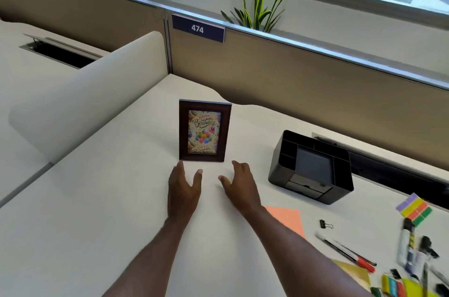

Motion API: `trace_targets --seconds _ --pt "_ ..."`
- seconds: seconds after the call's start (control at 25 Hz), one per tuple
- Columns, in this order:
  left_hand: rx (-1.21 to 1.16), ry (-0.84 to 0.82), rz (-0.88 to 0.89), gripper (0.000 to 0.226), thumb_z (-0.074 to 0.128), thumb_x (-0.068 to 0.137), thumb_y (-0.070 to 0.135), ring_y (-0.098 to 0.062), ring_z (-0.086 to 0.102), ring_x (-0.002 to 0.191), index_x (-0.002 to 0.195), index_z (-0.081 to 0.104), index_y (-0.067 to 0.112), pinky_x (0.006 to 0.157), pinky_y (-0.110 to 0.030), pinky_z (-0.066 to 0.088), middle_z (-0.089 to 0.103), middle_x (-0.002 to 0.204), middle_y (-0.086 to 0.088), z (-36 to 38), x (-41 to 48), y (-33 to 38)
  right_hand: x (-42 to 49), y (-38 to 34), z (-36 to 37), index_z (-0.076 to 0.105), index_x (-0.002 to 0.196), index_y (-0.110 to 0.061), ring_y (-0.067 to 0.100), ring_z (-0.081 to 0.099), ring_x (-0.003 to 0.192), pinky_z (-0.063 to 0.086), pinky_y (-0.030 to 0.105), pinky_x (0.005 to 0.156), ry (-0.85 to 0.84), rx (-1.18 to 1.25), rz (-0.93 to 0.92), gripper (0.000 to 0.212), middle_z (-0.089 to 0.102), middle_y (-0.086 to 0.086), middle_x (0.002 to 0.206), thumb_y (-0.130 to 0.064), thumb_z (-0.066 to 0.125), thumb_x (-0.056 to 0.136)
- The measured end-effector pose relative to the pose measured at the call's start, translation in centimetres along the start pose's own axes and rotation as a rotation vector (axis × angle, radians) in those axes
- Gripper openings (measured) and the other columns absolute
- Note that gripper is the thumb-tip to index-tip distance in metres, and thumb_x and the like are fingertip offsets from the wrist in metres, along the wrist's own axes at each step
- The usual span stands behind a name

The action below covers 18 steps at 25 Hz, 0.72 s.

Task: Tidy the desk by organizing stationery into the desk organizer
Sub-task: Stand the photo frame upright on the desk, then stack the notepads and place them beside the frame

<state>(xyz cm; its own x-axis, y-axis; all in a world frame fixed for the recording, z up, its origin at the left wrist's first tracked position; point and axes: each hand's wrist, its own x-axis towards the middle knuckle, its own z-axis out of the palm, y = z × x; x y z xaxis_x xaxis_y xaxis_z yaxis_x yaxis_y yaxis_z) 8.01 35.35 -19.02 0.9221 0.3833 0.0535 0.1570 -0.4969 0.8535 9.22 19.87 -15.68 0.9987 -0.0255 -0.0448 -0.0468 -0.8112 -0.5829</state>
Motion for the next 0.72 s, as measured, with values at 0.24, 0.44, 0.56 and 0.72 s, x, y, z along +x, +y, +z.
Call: trace_targets --seconds 0.24,0.44,0.56,0.72 --pt "0.187 -0.220 0.167 0.066 0.047 0.094 0.047 -0.020 0.027 0.144 0.149 0.031 0.014 0.114 -0.035 0.028 0.031 0.155 -0.005 1.3 -6.1 2.2 -5.4 2.6 -2.6 0.037 0.144 -0.010 0.025 0.032 0.139 0.028 0.033 0.114 0.051 -0.124 -0.123 0.056 0.040 0.010 0.148 -0.041 0.045 0.098" --pt "0.312 -0.325 0.306 0.059 0.046 0.097 0.043 -0.019 0.027 0.143 0.146 0.035 0.012 0.115 -0.034 0.027 0.035 0.153 -0.005 2.5 -10.1 4.9 -9.5 6.1 -5.6 0.049 0.133 -0.002 0.032 0.046 0.125 0.038 0.039 0.107 0.091 -0.154 -0.168 0.050 0.054 0.016 0.131 -0.035 0.047 0.097" --pt "0.332 -0.368 0.384 0.058 0.050 0.096 0.040 -0.021 0.031 0.142 0.144 0.039 0.009 0.114 -0.033 0.028 0.040 0.150 -0.008 3.8 -13.2 6.6 -12.1 9.4 -7.7 0.054 0.124 0.001 0.035 0.053 0.111 0.044 0.041 0.096 0.127 -0.171 -0.163 0.043 0.059 0.017 0.117 -0.031 0.051 0.094" --pt "0.373 -0.443 0.495 0.063 0.046 0.092 0.049 -0.026 0.043 0.134 0.138 0.048 0.006 0.109 -0.035 0.034 0.049 0.143 -0.012 6.3 -16.9 8.7 -15.1 13.0 -10.4 0.049 0.132 -0.004 0.029 0.048 0.119 0.039 0.038 0.102 0.134 -0.140 -0.085 0.044 0.055 0.014 0.126 -0.031 0.047 0.097"
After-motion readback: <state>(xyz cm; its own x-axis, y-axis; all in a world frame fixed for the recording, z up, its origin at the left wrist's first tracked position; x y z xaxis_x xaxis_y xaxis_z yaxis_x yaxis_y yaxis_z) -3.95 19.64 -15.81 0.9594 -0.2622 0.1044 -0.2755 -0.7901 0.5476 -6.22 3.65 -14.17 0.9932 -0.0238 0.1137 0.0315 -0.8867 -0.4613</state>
